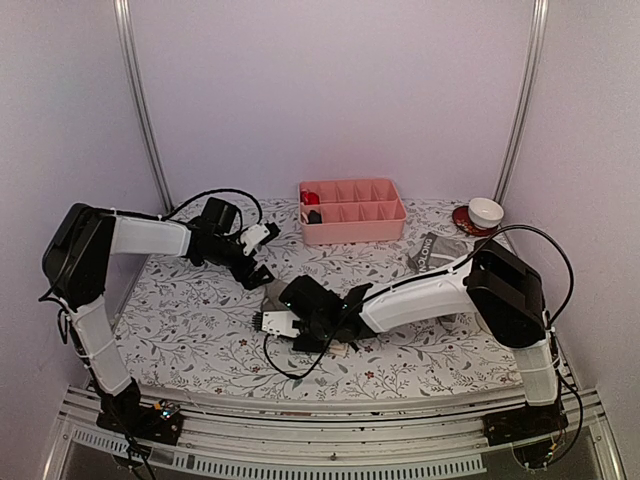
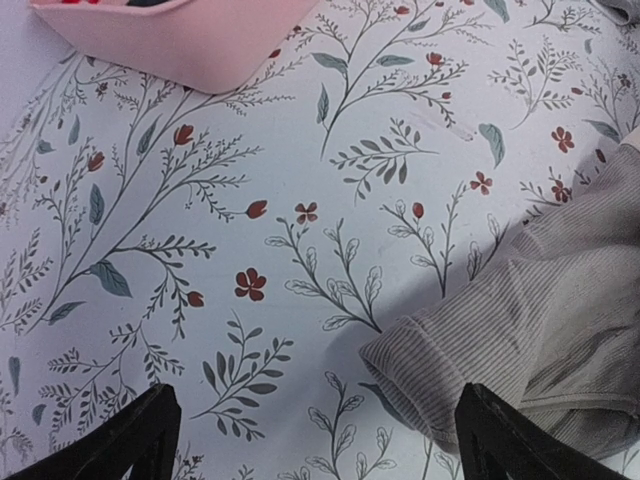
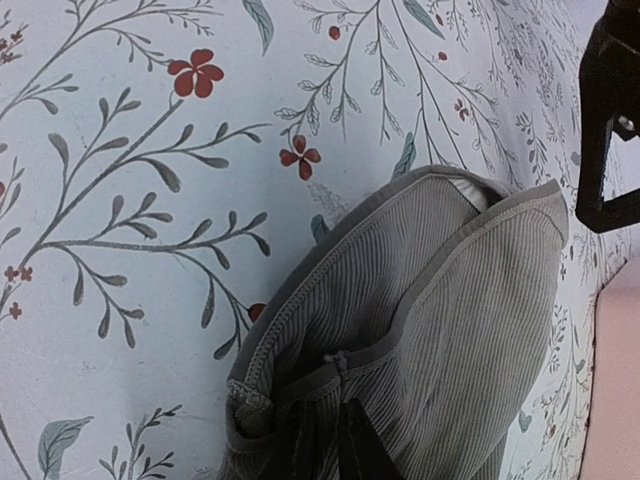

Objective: Roll the underwear
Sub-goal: Smooth out the underwear at the center of the board.

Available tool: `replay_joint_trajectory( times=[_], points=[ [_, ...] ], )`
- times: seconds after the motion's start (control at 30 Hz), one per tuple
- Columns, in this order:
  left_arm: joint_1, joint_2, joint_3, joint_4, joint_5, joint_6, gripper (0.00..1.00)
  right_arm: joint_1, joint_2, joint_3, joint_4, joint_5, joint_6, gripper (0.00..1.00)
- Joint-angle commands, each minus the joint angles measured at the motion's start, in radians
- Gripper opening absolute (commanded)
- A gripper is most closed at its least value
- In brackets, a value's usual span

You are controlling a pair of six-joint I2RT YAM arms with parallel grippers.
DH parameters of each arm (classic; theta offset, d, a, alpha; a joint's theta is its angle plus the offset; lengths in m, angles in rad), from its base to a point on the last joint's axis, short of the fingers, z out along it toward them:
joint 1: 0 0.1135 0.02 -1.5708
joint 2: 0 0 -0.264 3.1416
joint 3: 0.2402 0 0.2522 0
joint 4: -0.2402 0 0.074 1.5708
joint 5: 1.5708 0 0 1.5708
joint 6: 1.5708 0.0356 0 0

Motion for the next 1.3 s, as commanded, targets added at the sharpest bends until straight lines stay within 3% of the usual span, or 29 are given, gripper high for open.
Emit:
replay_joint_trajectory(
  times=[0.0, 0.8, 1.27],
  points=[
    [0.003, 0.019, -0.003, 0.014, -0.002, -0.004, 0.98, -0.005, 0.028, 0.036, -0.016, -0.018, 0.009, 0.06],
    [-0.002, 0.018, -0.013, 0.033, -0.011, 0.000, 0.98, -0.010, -0.117, -0.040, -0.033, -0.072, 0.018, 0.02],
    [-0.040, 0.076, -0.008, 0.037, -0.071, 0.019, 0.98, -0.009, -0.147, -0.082, -0.060, -0.178, 0.006, 0.02]
  ],
)
